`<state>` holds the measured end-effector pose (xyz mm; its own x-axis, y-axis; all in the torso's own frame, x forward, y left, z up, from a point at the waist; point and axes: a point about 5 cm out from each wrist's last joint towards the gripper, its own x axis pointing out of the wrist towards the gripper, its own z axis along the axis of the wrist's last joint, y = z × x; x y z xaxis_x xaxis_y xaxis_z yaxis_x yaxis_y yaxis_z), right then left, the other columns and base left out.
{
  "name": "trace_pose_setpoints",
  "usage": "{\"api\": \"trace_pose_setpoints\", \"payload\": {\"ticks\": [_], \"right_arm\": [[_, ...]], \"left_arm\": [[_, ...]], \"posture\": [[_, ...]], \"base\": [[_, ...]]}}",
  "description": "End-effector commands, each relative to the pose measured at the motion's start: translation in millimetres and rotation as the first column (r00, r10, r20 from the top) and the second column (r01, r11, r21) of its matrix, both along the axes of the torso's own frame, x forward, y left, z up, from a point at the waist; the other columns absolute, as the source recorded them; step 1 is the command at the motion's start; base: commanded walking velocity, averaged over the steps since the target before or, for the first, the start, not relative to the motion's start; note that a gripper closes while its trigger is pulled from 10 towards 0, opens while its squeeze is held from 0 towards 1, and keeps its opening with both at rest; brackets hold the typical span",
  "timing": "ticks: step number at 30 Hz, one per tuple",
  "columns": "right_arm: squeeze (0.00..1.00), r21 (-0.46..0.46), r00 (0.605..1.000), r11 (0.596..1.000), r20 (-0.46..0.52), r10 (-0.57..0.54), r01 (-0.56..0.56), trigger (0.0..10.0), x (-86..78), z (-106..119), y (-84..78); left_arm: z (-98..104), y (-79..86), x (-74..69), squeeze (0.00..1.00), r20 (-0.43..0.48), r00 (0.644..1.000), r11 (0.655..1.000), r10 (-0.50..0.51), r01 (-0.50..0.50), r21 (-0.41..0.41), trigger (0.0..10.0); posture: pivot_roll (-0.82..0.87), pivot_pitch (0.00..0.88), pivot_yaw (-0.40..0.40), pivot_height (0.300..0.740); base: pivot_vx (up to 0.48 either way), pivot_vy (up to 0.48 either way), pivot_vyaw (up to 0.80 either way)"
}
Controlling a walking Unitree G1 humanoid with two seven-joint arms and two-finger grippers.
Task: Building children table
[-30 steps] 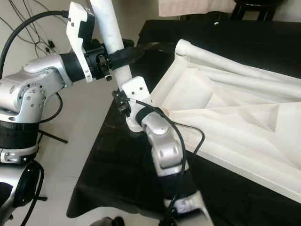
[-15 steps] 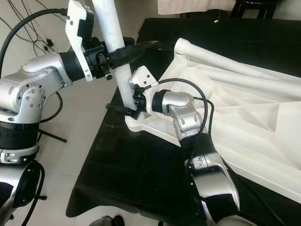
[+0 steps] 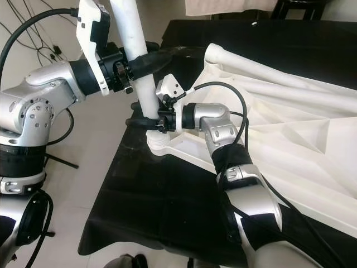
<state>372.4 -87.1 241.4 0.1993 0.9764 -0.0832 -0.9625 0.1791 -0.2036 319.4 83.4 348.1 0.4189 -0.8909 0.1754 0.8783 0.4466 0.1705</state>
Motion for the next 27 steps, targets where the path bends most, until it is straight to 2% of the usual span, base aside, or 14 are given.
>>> {"api": "trace_pose_setpoints", "payload": {"ticks": [1,7,8,15,16,17,18,19,20,21,22,23,24,27], "right_arm": [[0.00,0.011,0.997,0.997,-0.026,0.075,-0.074,0.0,-3.8,-4,17.0],[0.00,0.041,1.000,0.999,-0.021,0.017,-0.016,0.0,-1.9,-10,5.1],[0.00,0.050,1.000,0.999,-0.021,0.005,-0.004,0.0,-1.8,-11,2.2],[0.00,0.078,0.994,0.991,0.011,-0.108,0.107,0.0,-1.3,-16,-8.5],[0.00,0.082,0.985,0.982,0.006,-0.173,0.172,0.0,-2.1,-20,-10.5],[0.00,0.082,0.985,0.982,0.006,-0.173,0.172,0.0,-2.1,-20,-10.5],[0.00,0.070,0.946,0.944,-0.007,-0.323,0.323,0.0,-3.1,-31,-8.9],[0.00,0.070,0.946,0.944,-0.007,-0.323,0.323,0.0,-3.1,-31,-8.9],[0.00,-0.014,0.766,0.766,-0.029,-0.643,0.642,0.0,-4.6,-57,-10.4],[0.00,-0.014,0.766,0.766,-0.029,-0.643,0.642,0.0,-4.6,-57,-10.4],[0.00,-0.053,0.670,0.669,-0.004,-0.742,0.741,0.0,-20.1,-77,-6.6],[0.00,-0.053,0.670,0.669,-0.004,-0.742,0.741,0.0,-20.1,-77,-6.6],[0.00,-0.069,0.620,0.617,0.012,-0.785,0.784,0.0,-31.9,-87,-3.7],[0.00,-0.052,0.585,0.585,-0.016,-0.811,0.809,0.0,-35.0,-89,-1.7]], "left_arm": [[-7,-9.7,-1.3,0.00,-0.018,0.999,0.999,-0.034,0.035,0.042,10.0],[-6,-7.1,2.5,0.00,0.004,1.000,0.999,0.013,-0.013,0.033,10.0],[-6,-7.1,2.5,1.00,0.004,1.000,0.999,0.008,-0.008,0.039,10.0],[-5,-3.8,3.1,1.00,0.023,0.999,0.998,0.037,-0.038,0.040,10.0],[-4,-0.1,3.1,0.00,0.024,0.999,0.998,0.046,-0.047,0.032,10.0],[-4,-0.1,3.1,0.00,0.024,0.999,0.998,0.046,-0.047,0.032,10.0],[0,6.9,3.6,0.00,0.034,0.996,0.997,0.079,-0.079,0.019,10.0],[0,6.9,3.6,0.00,0.034,0.996,0.997,0.079,-0.079,0.019,10.0],[4,14.8,3.8,0.00,0.042,0.993,0.994,0.109,-0.110,0.010,10.0],[4,14.8,3.8,0.00,0.042,0.993,0.994,0.109,-0.110,0.010,10.0],[6,21.2,4.4,0.00,0.051,0.989,0.990,0.140,-0.141,0.008,10.0],[6,21.2,4.4,0.00,0.051,0.989,0.990,0.140,-0.141,0.008,10.0],[8,24.6,4.8,0.00,0.057,0.986,0.987,0.159,-0.160,0.009,10.0],[6,26.1,5.1,0.00,0.061,0.984,0.985,0.170,-0.171,0.019,10.0]], "posture": [[0.00,0.196,0.090,0.740],[-0.01,0.193,0.097,0.740],[-0.01,0.193,0.097,0.740],[-0.02,0.186,0.087,0.740],[-0.02,0.185,0.074,0.740],[-0.02,0.185,0.074,0.740],[-0.01,0.186,0.067,0.740],[-0.01,0.186,0.067,0.740],[-0.02,0.180,0.063,0.740],[-0.02,0.180,0.063,0.740],[-0.01,0.181,0.073,0.740],[-0.01,0.181,0.073,0.740],[-0.01,0.181,0.073,0.740],[-0.02,0.160,0.081,0.740]], "base": [[0.000,0.000,0.00],[0.000,0.000,0.00],[0.000,0.000,0.00],[0.000,0.000,0.00],[0.000,0.000,0.00],[0.000,0.000,0.00],[0.000,0.000,0.00],[0.000,0.000,0.00],[0.000,0.000,0.00],[0.000,0.000,0.00],[0.000,0.000,0.00],[0.000,0.000,0.00],[0.000,0.000,0.00],[0.000,0.000,0.00]]}}
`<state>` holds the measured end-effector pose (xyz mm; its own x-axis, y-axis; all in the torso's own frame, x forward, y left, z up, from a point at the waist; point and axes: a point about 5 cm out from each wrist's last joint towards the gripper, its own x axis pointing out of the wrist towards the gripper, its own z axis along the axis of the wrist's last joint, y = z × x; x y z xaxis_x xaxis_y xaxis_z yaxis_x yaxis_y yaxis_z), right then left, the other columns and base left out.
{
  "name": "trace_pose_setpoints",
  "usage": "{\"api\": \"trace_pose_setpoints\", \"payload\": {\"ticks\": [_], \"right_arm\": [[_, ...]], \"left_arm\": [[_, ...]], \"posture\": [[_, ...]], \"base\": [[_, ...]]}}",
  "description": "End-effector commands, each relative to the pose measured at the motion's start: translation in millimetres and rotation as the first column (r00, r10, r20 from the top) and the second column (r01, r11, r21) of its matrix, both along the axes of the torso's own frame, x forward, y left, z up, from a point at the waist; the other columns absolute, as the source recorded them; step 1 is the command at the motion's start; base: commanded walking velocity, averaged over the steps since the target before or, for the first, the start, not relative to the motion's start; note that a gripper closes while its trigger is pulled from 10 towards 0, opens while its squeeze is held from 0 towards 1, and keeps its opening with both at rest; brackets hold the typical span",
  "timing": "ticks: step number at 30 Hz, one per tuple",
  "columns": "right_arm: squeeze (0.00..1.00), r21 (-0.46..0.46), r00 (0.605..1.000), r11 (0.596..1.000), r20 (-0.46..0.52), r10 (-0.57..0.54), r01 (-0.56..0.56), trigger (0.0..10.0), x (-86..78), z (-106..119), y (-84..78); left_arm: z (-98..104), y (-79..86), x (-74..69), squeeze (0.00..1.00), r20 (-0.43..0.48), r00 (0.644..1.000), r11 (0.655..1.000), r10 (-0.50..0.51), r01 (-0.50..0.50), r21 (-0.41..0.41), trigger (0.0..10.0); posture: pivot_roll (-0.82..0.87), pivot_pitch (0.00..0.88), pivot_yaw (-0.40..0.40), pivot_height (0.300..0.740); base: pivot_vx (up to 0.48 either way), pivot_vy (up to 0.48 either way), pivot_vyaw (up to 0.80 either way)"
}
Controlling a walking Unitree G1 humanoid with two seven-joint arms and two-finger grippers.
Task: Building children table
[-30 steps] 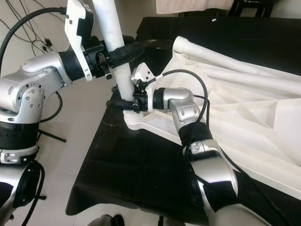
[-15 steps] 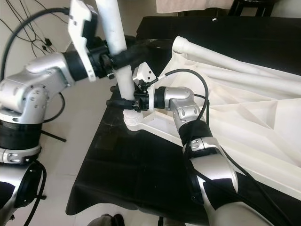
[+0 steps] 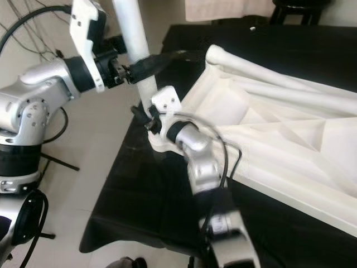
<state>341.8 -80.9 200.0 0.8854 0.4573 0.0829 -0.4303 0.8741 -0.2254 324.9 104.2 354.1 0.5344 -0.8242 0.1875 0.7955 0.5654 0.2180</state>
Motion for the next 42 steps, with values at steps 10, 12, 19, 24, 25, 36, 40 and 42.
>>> {"api": "trace_pose_setpoints", "payload": {"ticks": [10,12,19,24,25,36,40,42], "right_arm": [[0.00,-0.017,0.985,0.999,-0.169,-0.039,0.037,0.0,15.4,-29,-8.3],[0.00,-0.016,0.985,0.999,-0.168,-0.042,0.040,6.9,16.5,-27,-8.2],[0.00,-0.016,0.978,0.993,-0.174,-0.116,0.115,10.0,9.3,-20,-5.6],[1.00,0.022,0.980,0.993,-0.169,-0.109,0.114,10.0,13.0,-16,-8.3],[1.00,0.049,0.983,0.994,-0.164,-0.084,0.093,10.0,16.8,-11,-10.2],[0.58,0.092,0.990,0.989,-0.073,0.123,-0.116,10.0,24.5,15,-19.6],[0.00,0.080,0.971,0.970,-0.045,0.234,-0.230,10.0,24.9,26,-23.3],[0.00,0.074,0.958,0.957,-0.035,0.284,-0.281,10.0,24.9,30,-24.5]], "left_arm": [[-3,8.4,-4.7,0.00,0.032,0.998,0.999,0.046,-0.047,0.023,10.0],[-3,12.5,-10.5,0.00,0.040,0.998,0.999,0.049,-0.050,0.021,10.0],[-1,23.8,-34.4,0.00,0.061,0.998,0.999,0.023,-0.025,0.031,10.0],[1,32.4,-46.7,0.00,0.091,0.995,0.997,0.051,-0.056,0.051,10.0],[1,38.5,-51.8,0.00,0.109,0.989,0.993,0.097,-0.103,0.054,10.0],[-18,51.5,-69.0,0.00,0.128,0.957,0.964,0.259,-0.265,0.032,10.0],[-38,53.2,-76.6,0.00,0.083,0.953,0.955,0.292,-0.296,0.030,10.0],[-48,53.1,-80.6,0.00,0.059,0.953,0.953,0.299,-0.301,0.035,10.0]], "posture": [[-0.03,0.152,0.067,0.740],[-0.03,0.154,0.066,0.740],[-0.02,0.158,0.059,0.740],[-0.01,0.160,0.054,0.740],[-0.01,0.162,0.055,0.740],[0.00,0.175,0.043,0.740],[0.01,0.179,0.039,0.740],[0.01,0.180,0.038,0.740]], "base": [[0.000,0.000,0.00],[0.000,0.000,0.00],[0.000,0.000,0.00],[0.000,0.000,0.00],[0.000,0.000,0.00],[0.000,0.000,0.00],[0.000,0.000,0.00],[0.000,0.000,0.00]]}}
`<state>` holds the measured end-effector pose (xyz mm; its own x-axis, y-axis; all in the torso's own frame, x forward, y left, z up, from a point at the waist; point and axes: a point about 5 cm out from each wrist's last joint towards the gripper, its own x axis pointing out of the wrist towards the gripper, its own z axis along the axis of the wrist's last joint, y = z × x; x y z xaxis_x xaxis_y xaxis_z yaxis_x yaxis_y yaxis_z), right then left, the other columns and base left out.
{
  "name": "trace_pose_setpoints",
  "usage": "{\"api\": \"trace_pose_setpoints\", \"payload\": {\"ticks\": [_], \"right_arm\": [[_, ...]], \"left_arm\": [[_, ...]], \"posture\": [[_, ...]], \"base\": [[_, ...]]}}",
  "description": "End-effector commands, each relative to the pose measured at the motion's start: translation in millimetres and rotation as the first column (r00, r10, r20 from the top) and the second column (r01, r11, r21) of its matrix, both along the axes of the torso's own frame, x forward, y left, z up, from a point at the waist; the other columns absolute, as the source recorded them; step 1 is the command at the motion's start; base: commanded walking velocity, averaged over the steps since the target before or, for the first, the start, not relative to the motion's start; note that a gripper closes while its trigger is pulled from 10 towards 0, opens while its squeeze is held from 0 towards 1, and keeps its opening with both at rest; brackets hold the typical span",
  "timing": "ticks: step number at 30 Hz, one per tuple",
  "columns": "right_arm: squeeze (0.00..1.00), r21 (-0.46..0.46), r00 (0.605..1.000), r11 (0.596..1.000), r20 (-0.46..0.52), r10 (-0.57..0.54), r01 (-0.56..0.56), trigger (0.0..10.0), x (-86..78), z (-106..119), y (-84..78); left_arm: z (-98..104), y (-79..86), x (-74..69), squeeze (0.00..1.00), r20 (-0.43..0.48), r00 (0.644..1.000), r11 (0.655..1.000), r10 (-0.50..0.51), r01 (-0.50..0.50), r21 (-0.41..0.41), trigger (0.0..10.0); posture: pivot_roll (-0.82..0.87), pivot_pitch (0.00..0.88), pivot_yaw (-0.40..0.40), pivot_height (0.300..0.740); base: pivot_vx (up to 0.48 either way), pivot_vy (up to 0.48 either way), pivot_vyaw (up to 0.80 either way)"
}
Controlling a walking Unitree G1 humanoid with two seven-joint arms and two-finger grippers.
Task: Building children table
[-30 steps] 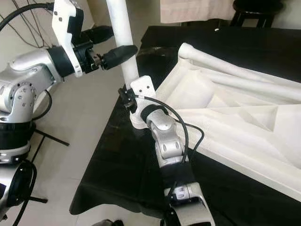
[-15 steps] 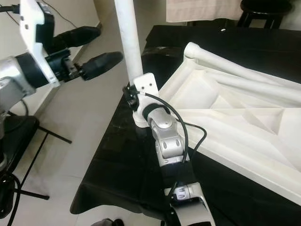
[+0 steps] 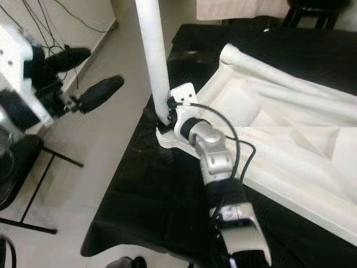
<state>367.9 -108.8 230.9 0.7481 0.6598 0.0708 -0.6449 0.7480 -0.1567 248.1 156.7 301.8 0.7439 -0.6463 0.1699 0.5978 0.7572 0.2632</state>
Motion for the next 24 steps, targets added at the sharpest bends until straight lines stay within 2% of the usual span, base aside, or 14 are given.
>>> {"api": "trace_pose_setpoints", "payload": {"ticks": [1,2,5,7,11,19,20,21,22,24], "right_arm": [[0.00,-0.004,0.996,0.996,0.019,0.092,-0.091,10.0,-1.1,3,1.9],[0.00,-0.004,0.996,0.996,0.019,0.092,-0.091,10.0,-1.1,3,1.9],[0.00,-0.072,0.954,0.954,0.046,0.295,-0.291,10.0,-2.9,13,4.5],[0.00,-0.072,0.954,0.954,0.046,0.295,-0.291,10.0,-2.9,13,4.5],[0.00,-0.086,0.907,0.906,0.033,0.419,-0.415,10.0,-2.0,16,12.5],[0.00,-0.081,0.892,0.889,0.007,0.452,-0.450,10.0,3.2,12,17.6],[0.00,-0.080,0.889,0.887,0.002,0.457,-0.456,6.6,4.8,12,18.7],[0.00,-0.080,0.889,0.887,0.002,0.457,-0.456,6.6,4.8,12,18.7],[0.00,-0.080,0.886,0.883,-0.002,0.464,-0.462,4.8,6.1,12,19.5],[0.00,-0.080,0.886,0.883,-0.002,0.464,-0.462,4.8,6.1,12,19.5]], "left_arm": [[-9,-1.7,-10.1,0.00,-0.006,1.000,1.000,0.012,-0.012,0.006,10.0],[-9,-1.7,-10.1,0.00,-0.006,1.000,1.000,0.012,-0.012,0.006,10.0],[-57,-11.4,-34.9,0.00,-0.145,0.989,0.997,0.014,-0.004,0.072,10.0],[-57,-11.4,-34.9,0.00,-0.145,0.989,0.997,0.014,-0.004,0.072,10.0],[-96,-17.4,-54.8,0.00,-0.234,0.969,0.995,0.080,-0.062,0.082,10.0],[-127,-22.5,-66.3,0.00,-0.268,0.952,0.988,0.147,-0.131,0.077,10.0],[-134,-22.4,-67.6,0.00,-0.279,0.944,0.984,0.178,-0.171,0.049,10.0],[-134,-22.4,-67.6,0.00,-0.279,0.944,0.984,0.178,-0.171,0.049,10.0],[-137,-20.8,-67.9,0.00,-0.282,0.936,0.977,0.209,-0.211,0.024,10.0],[-137,-20.8,-67.9,0.00,-0.282,0.936,0.977,0.209,-0.211,0.024,10.0]], "posture": [[0.01,0.181,0.035,0.740],[0.01,0.181,0.035,0.740],[0.02,0.181,0.024,0.740],[0.02,0.181,0.024,0.740],[0.03,0.176,0.016,0.740],[0.03,0.178,0.010,0.740],[0.03,0.192,0.014,0.740],[0.03,0.192,0.014,0.740],[0.03,0.193,0.013,0.740],[0.03,0.193,0.013,0.740]], "base": [[0.000,0.000,0.00],[0.000,0.000,0.00],[0.000,0.000,0.00],[0.000,0.000,0.00],[0.000,0.000,0.00],[0.000,0.000,0.00],[0.000,0.000,0.00],[0.000,0.000,0.00],[0.000,0.000,0.00],[0.000,0.000,0.00]]}}
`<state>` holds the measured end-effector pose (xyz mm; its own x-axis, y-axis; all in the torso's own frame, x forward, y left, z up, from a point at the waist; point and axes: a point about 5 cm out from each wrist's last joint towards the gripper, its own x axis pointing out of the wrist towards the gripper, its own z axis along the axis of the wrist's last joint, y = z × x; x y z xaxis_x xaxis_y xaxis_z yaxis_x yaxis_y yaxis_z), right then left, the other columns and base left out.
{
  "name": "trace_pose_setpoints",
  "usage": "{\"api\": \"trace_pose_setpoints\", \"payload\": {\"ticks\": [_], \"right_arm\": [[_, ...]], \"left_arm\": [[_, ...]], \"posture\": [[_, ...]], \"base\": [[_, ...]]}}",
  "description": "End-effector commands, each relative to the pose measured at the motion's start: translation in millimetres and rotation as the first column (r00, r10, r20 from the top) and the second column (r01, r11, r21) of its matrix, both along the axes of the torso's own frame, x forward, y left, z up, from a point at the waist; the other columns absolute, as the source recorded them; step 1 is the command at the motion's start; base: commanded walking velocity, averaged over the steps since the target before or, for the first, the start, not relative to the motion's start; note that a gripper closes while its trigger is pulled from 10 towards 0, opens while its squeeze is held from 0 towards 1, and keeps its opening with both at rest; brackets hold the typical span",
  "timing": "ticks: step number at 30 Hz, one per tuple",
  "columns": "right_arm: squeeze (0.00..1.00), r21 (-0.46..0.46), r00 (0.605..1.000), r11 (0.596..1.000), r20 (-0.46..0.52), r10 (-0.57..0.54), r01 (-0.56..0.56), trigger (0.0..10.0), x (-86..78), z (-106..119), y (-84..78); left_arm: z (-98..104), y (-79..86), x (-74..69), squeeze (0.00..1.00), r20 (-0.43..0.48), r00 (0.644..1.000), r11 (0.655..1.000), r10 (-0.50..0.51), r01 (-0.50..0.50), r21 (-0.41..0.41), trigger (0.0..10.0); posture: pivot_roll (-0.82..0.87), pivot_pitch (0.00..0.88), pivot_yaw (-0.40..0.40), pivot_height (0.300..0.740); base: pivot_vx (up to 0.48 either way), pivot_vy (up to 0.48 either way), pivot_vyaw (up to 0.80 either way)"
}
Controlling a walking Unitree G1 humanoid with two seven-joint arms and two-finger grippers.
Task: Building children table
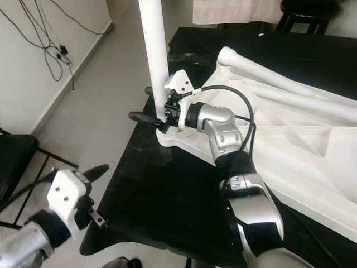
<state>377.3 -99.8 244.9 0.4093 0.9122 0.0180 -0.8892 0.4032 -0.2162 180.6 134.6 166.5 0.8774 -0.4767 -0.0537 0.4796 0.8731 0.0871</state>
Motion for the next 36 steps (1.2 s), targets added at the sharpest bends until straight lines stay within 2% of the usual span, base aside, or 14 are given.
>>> {"api": "trace_pose_setpoints", "payload": {"ticks": [1,12,16,17,18,19,20,21,22,26,32,33,34,36], "right_arm": [[0.00,-0.002,0.998,0.998,-0.007,0.065,-0.065,0.0,-2.6,-4,11.2],[0.00,-0.020,0.997,0.997,-0.035,0.073,-0.074,0.0,-3.3,-16,4.6],[0.00,-0.050,0.997,0.996,-0.037,-0.074,0.072,0.0,-2.4,-28,-4.1],[0.00,-0.014,0.973,0.974,-0.052,-0.225,0.225,0.0,-2.8,-36,-3.7],[0.00,-0.001,0.883,0.886,-0.078,-0.462,0.463,0.0,-3.1,-47,-7.3],[0.00,0.002,0.786,0.789,-0.095,-0.611,0.614,0.0,-4.5,-55,-12.2],[0.00,-0.016,0.738,0.744,-0.109,-0.666,0.668,0.0,-19.9,-67,-9.5],[0.00,-0.016,0.738,0.744,-0.109,-0.666,0.668,0.0,-19.9,-67,-9.5],[0.00,-0.037,0.724,0.731,-0.104,-0.682,0.682,0.0,-33.0,-75,-4.5],[0.00,-0.042,0.747,0.754,-0.111,-0.655,0.655,0.0,-46.6,-78,9.8],[0.00,-0.054,0.800,0.807,-0.106,-0.590,0.588,0.0,-36.7,-75,20.5],[0.00,-0.049,0.804,0.811,-0.109,-0.584,0.583,10.0,-35.6,-72,21.4],[0.00,-0.040,0.829,0.836,-0.107,-0.549,0.548,10.0,-35.6,-69,24.4],[0.00,-0.040,0.829,0.836,-0.107,-0.549,0.548,10.0,-35.6,-69,24.4]], "left_arm": [[-2,4.6,1.0,0.00,0.012,0.999,0.999,0.046,-0.046,-0.001,10.0],[0,5.9,0.1,0.00,0.113,0.991,0.997,0.069,-0.072,0.021,10.0],[-1,5.6,1.2,0.00,0.143,0.987,0.997,0.076,-0.079,0.018,10.0],[-2,6.3,2.1,0.00,0.151,0.985,0.996,0.082,-0.085,0.015,10.0],[-2,7.1,3.2,0.00,0.160,0.983,0.995,0.091,-0.095,0.018,10.0],[-2,7.5,4.0,0.00,0.168,0.981,0.994,0.098,-0.103,0.021,10.0],[-2,7.8,5.4,0.00,0.173,0.980,0.994,0.102,-0.108,0.024,10.0],[-2,7.8,5.4,0.00,0.173,0.980,0.994,0.102,-0.108,0.024,10.0],[-2,8.9,7.1,0.00,0.177,0.978,0.993,0.108,-0.115,0.027,10.0],[-3,11.7,9.7,0.00,0.189,0.974,0.991,0.123,-0.132,0.036,10.0],[-6,13.4,15.8,0.00,0.191,0.973,0.990,0.133,-0.141,0.031,10.0],[-7,13.5,16.3,0.00,0.195,0.972,0.989,0.135,-0.143,0.031,10.0],[-7,13.6,16.8,0.00,0.198,0.970,0.989,0.138,-0.147,0.031,10.0],[-7,13.6,16.8,0.00,0.198,0.970,0.989,0.138,-0.147,0.031,10.0]], "posture": [[0.04,0.197,0.012,0.740],[0.03,0.220,0.016,0.740],[0.00,0.234,0.009,0.740],[-0.01,0.237,0.005,0.740],[-0.01,0.237,0.006,0.740],[-0.01,0.237,0.006,0.740],[-0.01,0.239,0.011,0.740],[-0.01,0.239,0.011,0.740],[-0.01,0.240,0.025,0.740],[-0.03,0.225,0.036,0.740],[-0.02,0.203,0.030,0.740],[-0.03,0.199,0.031,0.740],[-0.03,0.199,0.031,0.740],[-0.03,0.199,0.031,0.740]], "base": [[0.000,0.000,0.00],[0.000,0.000,0.00],[0.000,0.000,0.00],[0.000,0.000,0.00],[0.000,0.000,0.00],[0.000,0.000,0.00],[0.000,0.000,0.00],[0.000,0.000,0.00],[0.000,0.000,0.00],[0.000,0.000,0.00],[0.000,0.000,0.00],[0.000,0.000,0.00],[0.000,0.000,0.00],[0.000,0.000,0.00]]}}
